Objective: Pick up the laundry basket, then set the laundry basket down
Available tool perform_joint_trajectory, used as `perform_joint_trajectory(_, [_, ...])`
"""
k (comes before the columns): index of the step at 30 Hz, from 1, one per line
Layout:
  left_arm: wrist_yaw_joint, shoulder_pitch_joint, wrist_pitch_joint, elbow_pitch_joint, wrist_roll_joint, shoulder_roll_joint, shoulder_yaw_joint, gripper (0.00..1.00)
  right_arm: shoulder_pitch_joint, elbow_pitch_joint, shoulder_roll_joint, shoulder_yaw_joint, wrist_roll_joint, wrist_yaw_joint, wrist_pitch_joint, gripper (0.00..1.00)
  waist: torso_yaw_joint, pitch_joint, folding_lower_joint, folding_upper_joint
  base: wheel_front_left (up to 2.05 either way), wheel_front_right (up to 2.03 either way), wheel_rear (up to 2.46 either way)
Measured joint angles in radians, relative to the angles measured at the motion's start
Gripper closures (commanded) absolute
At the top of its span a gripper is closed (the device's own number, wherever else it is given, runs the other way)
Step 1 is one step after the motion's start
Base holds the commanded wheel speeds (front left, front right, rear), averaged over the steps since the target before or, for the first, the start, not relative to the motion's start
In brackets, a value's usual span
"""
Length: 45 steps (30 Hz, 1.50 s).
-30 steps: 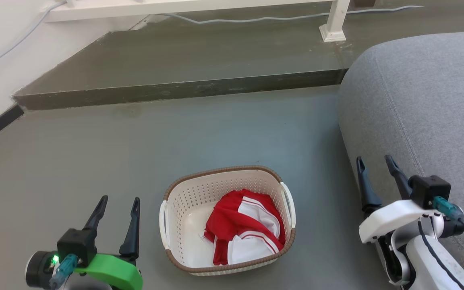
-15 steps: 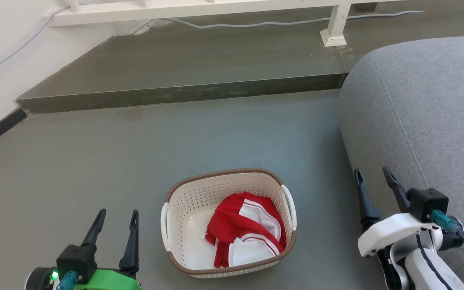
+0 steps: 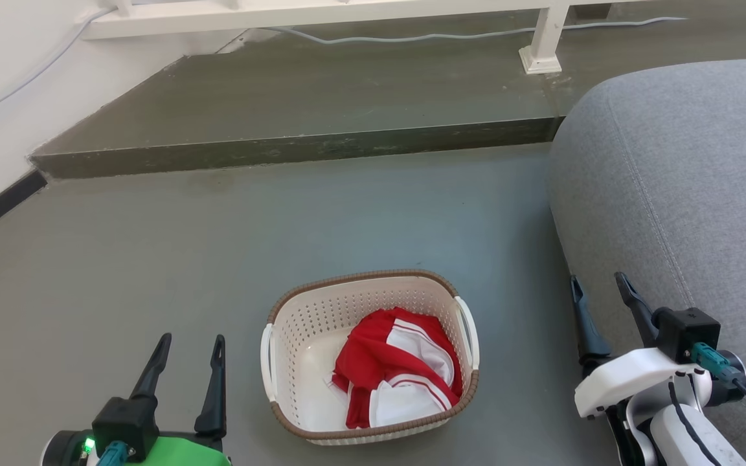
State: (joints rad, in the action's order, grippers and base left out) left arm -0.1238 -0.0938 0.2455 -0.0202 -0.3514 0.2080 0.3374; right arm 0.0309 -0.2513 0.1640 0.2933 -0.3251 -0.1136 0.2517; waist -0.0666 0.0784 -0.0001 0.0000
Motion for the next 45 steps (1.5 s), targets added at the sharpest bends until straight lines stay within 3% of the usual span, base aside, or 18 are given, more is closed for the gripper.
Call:
perform_joint_trajectory(12, [0.000,-0.017,-0.017,0.031,0.018,-0.010,-0.016,0.00,0.000,0.015,0.000,-0.001,0.002,-0.002,0.000,0.00,0.002,0.004,0.0000,0.0001,0.00,0.00,0.00])
perform_joint_trajectory(13, [0.000,-0.019,-0.017,0.030,0.021,-0.012,-0.017,1.00,-0.001,0.014,-0.001,-0.001,0.002,-0.002,0.000,1.00,0.002,0.005,0.0000,0.0000,0.00,0.00,0.00])
perform_joint_trajectory(25, [0.010,-0.035,-0.017,-0.004,-0.024,-0.035,-0.001,1.00,-0.038,-0.022,-0.027,0.002,-0.049,0.011,-0.003,1.00,0.005,0.002,0.0000,0.0000,0.00,0.00,0.00])
perform_joint_trajectory(45, [0.038,-0.036,-0.062,-0.007,-0.322,-0.056,-0.067,1.00,-0.039,-0.002,-0.042,-0.072,-0.335,0.052,-0.067,1.00,0.019,-0.014,0.0001,0.0000,0.00,0.00,0.00])
